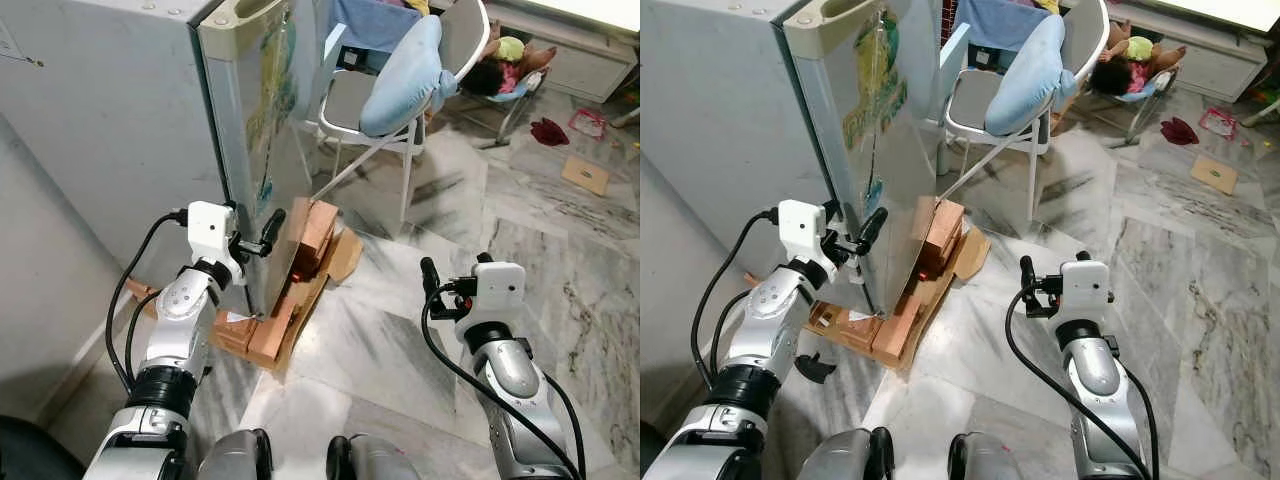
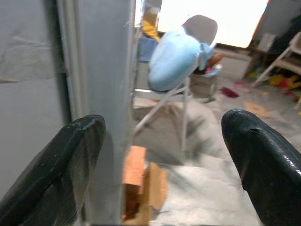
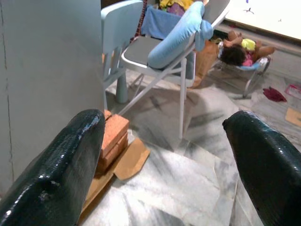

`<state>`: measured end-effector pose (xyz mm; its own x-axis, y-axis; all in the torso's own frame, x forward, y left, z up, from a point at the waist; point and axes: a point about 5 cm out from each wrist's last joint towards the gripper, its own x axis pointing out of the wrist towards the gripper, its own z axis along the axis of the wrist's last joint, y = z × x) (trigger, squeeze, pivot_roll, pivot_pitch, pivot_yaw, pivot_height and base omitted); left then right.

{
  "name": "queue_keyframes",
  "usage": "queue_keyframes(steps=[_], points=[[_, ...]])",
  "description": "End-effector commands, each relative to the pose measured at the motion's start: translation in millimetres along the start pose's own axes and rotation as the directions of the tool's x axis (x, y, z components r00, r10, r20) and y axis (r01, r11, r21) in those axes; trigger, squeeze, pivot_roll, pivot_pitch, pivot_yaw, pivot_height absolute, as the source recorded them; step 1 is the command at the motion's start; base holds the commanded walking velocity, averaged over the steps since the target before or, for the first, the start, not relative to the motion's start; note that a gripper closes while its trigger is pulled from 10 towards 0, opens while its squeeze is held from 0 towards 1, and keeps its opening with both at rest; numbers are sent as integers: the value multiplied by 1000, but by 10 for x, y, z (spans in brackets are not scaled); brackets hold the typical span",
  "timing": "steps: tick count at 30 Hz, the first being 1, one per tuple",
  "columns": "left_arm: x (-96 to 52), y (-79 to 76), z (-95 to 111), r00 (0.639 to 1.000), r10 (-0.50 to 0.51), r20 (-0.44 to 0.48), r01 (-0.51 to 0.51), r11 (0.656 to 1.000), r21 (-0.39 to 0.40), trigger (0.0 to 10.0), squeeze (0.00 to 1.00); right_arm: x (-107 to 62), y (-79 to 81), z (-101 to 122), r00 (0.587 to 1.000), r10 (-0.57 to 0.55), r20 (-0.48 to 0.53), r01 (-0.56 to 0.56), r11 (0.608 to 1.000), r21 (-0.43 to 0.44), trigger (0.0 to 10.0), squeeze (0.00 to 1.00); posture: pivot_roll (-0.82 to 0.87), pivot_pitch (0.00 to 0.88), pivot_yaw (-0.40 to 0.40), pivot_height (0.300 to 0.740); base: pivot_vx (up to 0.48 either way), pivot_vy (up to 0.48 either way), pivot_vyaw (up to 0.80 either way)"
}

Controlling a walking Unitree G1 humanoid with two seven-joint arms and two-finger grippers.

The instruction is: Restocking fridge

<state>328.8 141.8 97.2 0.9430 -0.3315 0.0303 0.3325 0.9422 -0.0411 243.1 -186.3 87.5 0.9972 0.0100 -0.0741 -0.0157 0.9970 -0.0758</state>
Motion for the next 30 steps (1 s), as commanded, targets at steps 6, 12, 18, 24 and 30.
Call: queue_keyframes(steps=[6,12,18,24,30], points=[[165,83,134,996,86,38,-87,996,13,10000,0,-147,-38,-19,1000,-24,-21,24,1000,-2,10000,0,-91,128,-66,740,0,0,-689],[217,70,148,995,86,45,-87,996,11,10000,0,-162,-53,-6,999,-30,-25,30,1000,-4,10000,0,-105,132,-63,740,0,0,-267],[254,76,167,994,98,54,-99,995,21,10000,0,-181,-60,-5,999,-32,-33,32,999,-6,10000,0,-107,135,-62,740,0,0,0],[319,-206,168,993,-107,41,106,994,32,10000,0,-220,-98,-26,997,-56,-45,54,998,-40,10000,0,-102,133,-66,740,0,0,0],[287,-879,169,899,-436,40,429,895,125,10000,0,-313,-307,-139,975,-200,-96,189,976,-105,10000,0,-90,127,-62,740,0,0,0]])
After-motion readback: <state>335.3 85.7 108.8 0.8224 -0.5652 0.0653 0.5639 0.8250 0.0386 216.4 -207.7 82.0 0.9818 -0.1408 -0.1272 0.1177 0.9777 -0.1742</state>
